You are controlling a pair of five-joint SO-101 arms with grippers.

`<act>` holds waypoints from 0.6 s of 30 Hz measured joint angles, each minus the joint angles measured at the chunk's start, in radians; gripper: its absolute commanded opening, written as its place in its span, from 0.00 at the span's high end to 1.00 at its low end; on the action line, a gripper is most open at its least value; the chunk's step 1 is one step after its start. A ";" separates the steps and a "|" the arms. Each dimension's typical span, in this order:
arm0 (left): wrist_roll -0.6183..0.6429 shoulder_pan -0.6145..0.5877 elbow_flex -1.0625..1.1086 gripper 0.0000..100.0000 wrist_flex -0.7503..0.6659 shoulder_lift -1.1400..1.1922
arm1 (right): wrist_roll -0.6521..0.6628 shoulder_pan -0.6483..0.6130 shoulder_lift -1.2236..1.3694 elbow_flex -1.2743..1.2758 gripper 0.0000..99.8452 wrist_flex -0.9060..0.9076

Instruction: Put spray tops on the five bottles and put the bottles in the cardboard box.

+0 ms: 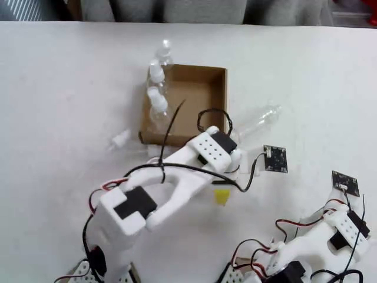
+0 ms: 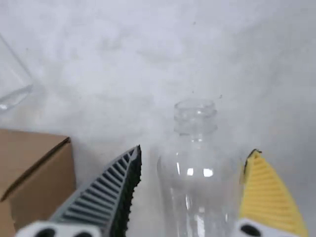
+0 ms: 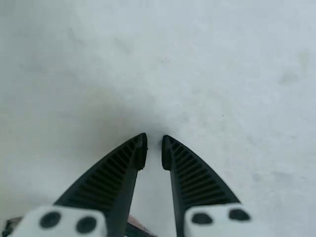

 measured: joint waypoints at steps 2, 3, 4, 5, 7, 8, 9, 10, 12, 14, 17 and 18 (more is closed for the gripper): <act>0.003 0.000 -0.012 0.68 0.000 0.026 | 0.000 0.000 0.000 0.000 0.96 0.000; 0.003 -0.002 -0.014 0.68 0.000 0.035 | 0.000 0.000 0.000 0.000 0.96 0.000; 0.003 -0.002 -0.017 0.68 0.000 0.040 | 0.000 0.000 0.000 0.000 0.96 0.000; 0.003 -0.003 -0.017 0.68 0.000 0.043 | 0.000 0.000 0.000 0.000 0.96 0.000; 0.003 -0.006 -0.017 0.68 0.000 0.043 | 0.000 0.000 0.000 0.000 0.96 0.000; 0.003 -0.008 -0.017 0.68 0.000 0.043 | 0.000 0.000 0.000 0.000 0.96 0.000; 0.003 -0.008 -0.017 0.69 0.000 0.043 | 0.000 0.000 0.000 0.000 0.96 0.000; 0.003 -0.008 -0.017 0.71 0.000 0.043 | 0.000 0.000 0.000 0.000 0.96 0.000; 0.003 -0.008 -0.017 0.76 0.000 0.043 | 0.000 0.000 0.000 0.000 0.96 0.000; 0.003 -0.008 -0.017 0.83 0.000 0.043 | 0.000 0.000 0.000 0.000 0.96 -0.002; 0.003 -0.005 -0.017 0.90 0.002 0.043 | 0.000 0.000 0.000 0.000 0.96 -0.003; 0.003 -0.005 -0.017 0.90 0.002 0.043 | 0.000 0.000 0.000 0.000 0.96 -0.003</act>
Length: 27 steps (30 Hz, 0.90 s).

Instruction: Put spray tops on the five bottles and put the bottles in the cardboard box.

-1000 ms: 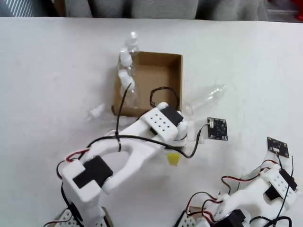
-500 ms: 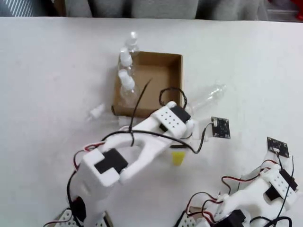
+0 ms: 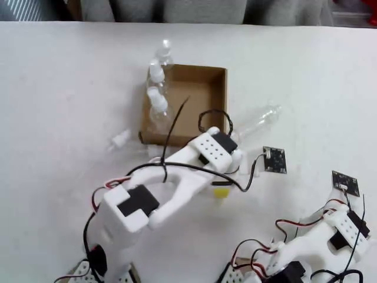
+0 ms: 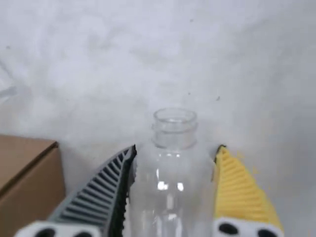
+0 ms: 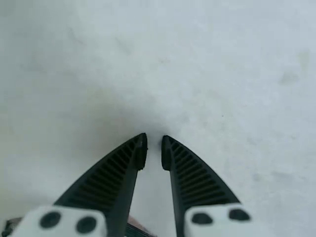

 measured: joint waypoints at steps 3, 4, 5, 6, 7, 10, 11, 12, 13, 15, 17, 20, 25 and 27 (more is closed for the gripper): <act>0.002 0.002 0.000 0.89 0.002 0.000 | 0.000 0.000 0.000 0.000 0.96 0.000; 0.002 0.002 -0.002 0.89 0.011 0.000 | 0.000 0.000 0.000 0.000 0.96 0.000; 0.002 0.002 -0.002 0.90 0.020 0.000 | 0.000 0.000 0.000 0.000 0.96 0.000; 0.002 0.000 -0.003 0.90 0.040 0.000 | 0.000 0.000 0.000 0.000 0.96 0.000; 0.002 0.000 -0.003 0.90 0.061 0.000 | 0.000 0.000 0.000 0.000 0.96 -0.003; 0.002 0.012 -0.005 0.90 0.124 0.000 | 0.000 0.000 0.000 0.000 0.96 -0.005; 0.002 0.018 -0.005 0.90 0.144 0.000 | 0.000 0.000 0.000 0.000 0.96 -0.009; 0.002 0.025 -0.005 0.90 0.161 -0.002 | 0.000 0.000 0.000 0.000 0.96 -0.012; 0.002 0.028 -0.005 0.90 0.178 -0.008 | 0.000 0.000 0.000 0.000 0.96 -0.012; 0.026 0.032 -0.005 0.90 0.213 -0.034 | 0.000 0.000 0.000 0.000 0.96 -0.012; 0.051 0.032 0.012 0.90 0.227 -0.083 | 0.000 0.000 0.000 0.000 0.96 -0.012; 0.064 0.029 0.087 0.90 0.232 -0.180 | 0.000 0.000 0.000 0.000 0.96 -0.012; 0.072 -0.026 0.302 0.89 0.219 -0.397 | 0.000 0.000 0.000 0.003 0.96 -0.012; 0.072 -0.075 0.394 0.89 0.199 -0.500 | 0.000 0.000 0.000 0.003 0.96 -0.012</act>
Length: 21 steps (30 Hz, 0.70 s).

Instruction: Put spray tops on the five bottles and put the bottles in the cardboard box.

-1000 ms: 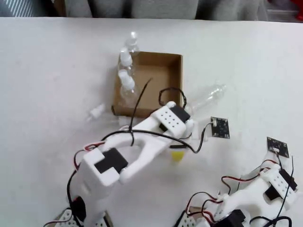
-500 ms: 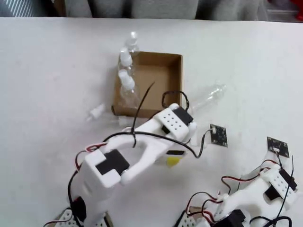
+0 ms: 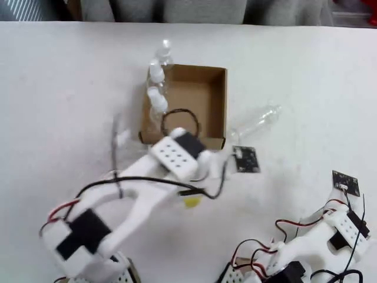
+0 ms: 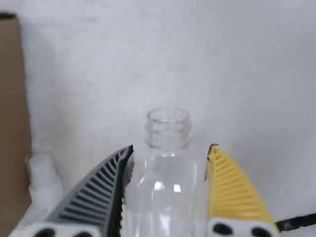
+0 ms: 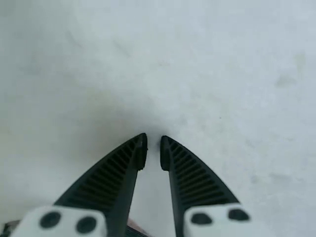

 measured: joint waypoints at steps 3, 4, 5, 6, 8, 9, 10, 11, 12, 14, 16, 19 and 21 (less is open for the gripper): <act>0.000 -0.106 0.130 0.89 -0.003 -0.166 | 0.000 0.000 0.000 0.000 0.96 0.000; 0.000 -0.149 0.175 0.89 -0.003 -0.221 | 0.000 0.000 0.000 0.000 0.96 0.000; 0.002 -0.195 0.218 0.89 -0.003 -0.273 | 0.000 0.000 0.000 0.000 0.96 0.000; 0.002 -0.247 0.265 0.89 -0.006 -0.328 | 0.000 -0.003 0.000 0.000 0.96 0.000; 0.002 -0.362 0.361 0.89 -0.018 -0.431 | 0.000 -0.025 0.000 0.000 0.96 0.000; 0.002 -0.427 0.411 0.89 -0.035 -0.479 | 0.003 -0.040 0.000 0.000 0.96 0.000; 0.002 -0.491 0.465 0.89 -0.061 -0.525 | 0.002 -0.055 0.000 0.000 0.96 0.000; 0.002 -0.557 0.520 0.89 -0.095 -0.572 | 0.003 -0.071 0.000 0.000 0.97 0.000; 0.002 -0.624 0.578 0.89 -0.133 -0.615 | 0.002 -0.089 0.000 0.000 0.97 0.002; 0.002 -0.752 0.692 0.89 -0.222 -0.697 | 0.002 -0.143 0.000 -0.003 0.97 0.026; 0.002 -0.850 0.802 0.89 -0.302 -0.760 | -0.015 -0.216 0.000 -0.035 0.96 0.095; 0.008 -0.934 0.898 0.89 -0.370 -0.809 | -0.120 -0.328 0.000 -0.132 0.96 0.221; 0.038 -0.984 0.898 0.89 -0.387 -0.816 | -0.198 -0.427 0.002 -0.221 0.96 0.319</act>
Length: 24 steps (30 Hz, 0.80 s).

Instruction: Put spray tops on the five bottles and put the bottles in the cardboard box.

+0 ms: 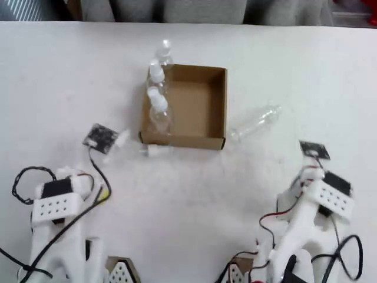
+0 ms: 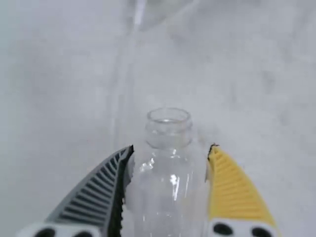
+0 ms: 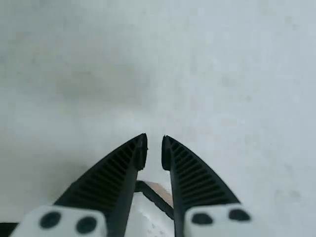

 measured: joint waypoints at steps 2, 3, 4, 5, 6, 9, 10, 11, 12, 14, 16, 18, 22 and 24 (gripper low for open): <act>0.043 -0.043 0.000 0.89 -0.008 0.003 | -0.077 -0.124 0.000 -0.084 0.96 0.080; 0.063 -0.066 -0.003 0.89 -0.009 0.012 | -0.109 -0.195 0.000 -0.121 0.96 0.109; 0.074 -0.083 -0.009 0.89 -0.011 0.025 | -0.135 -0.267 0.000 -0.152 0.96 0.123; 0.083 -0.098 -0.020 0.89 -0.018 0.049 | -0.157 -0.342 0.000 -0.175 0.97 0.132; 0.087 -0.114 -0.031 0.89 -0.029 0.077 | -0.170 -0.419 0.000 -0.192 0.97 0.135; 0.109 -0.149 -0.087 0.89 -0.043 0.176 | -0.189 -0.646 0.000 -0.219 0.97 0.095; 0.124 -0.158 -0.107 0.89 -0.044 0.213 | -0.190 -0.704 0.000 -0.222 0.97 0.066; 0.138 -0.167 -0.129 0.89 -0.044 0.252 | -0.192 -0.755 0.000 -0.222 0.97 0.035; 0.153 -0.178 -0.150 0.89 -0.044 0.288 | -0.193 -0.804 0.000 -0.222 0.97 0.003; 0.175 -0.201 -0.193 0.89 -0.048 0.353 | -0.193 -0.898 0.000 -0.222 0.97 -0.074; 0.193 -0.218 -0.227 0.89 -0.049 0.399 | -0.204 -0.962 0.000 -0.222 0.97 -0.153; 0.209 -0.232 -0.247 0.89 -0.049 0.428 | -0.252 -1.011 0.000 -0.222 0.96 -0.230; 0.212 -0.230 -0.253 0.89 -0.049 0.434 | -0.450 -1.100 0.000 -0.222 0.96 -0.354; 0.212 -0.233 -0.253 0.89 -0.049 0.434 | -0.511 -1.140 0.000 -0.199 0.96 -0.440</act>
